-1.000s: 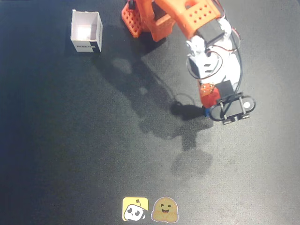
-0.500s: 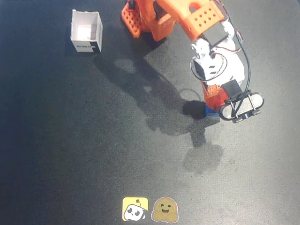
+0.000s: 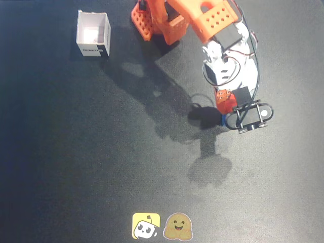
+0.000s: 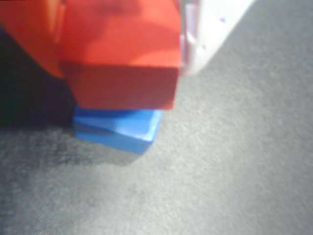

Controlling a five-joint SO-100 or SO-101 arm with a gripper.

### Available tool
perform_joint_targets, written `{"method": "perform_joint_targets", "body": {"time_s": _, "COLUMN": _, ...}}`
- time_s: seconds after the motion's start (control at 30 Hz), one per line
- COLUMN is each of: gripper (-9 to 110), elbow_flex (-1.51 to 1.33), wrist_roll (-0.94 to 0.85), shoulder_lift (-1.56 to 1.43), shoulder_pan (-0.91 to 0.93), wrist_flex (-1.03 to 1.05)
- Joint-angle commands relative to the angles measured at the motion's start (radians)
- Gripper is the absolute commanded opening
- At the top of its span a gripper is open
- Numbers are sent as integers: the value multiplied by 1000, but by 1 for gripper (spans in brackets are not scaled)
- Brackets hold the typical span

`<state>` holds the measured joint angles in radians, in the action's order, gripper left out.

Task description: Put the red cube on top of the blue cube.

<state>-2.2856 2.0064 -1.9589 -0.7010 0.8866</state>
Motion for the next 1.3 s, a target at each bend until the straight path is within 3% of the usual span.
{"method": "perform_joint_targets", "body": {"time_s": 0.0, "gripper": 9, "elbow_flex": 3, "wrist_roll": 29, "shoulder_lift": -58, "shoulder_pan": 3, "wrist_flex": -6}}
{"method": "perform_joint_targets", "body": {"time_s": 1.27, "gripper": 11, "elbow_flex": -67, "wrist_roll": 28, "shoulder_lift": 15, "shoulder_pan": 3, "wrist_flex": -143}}
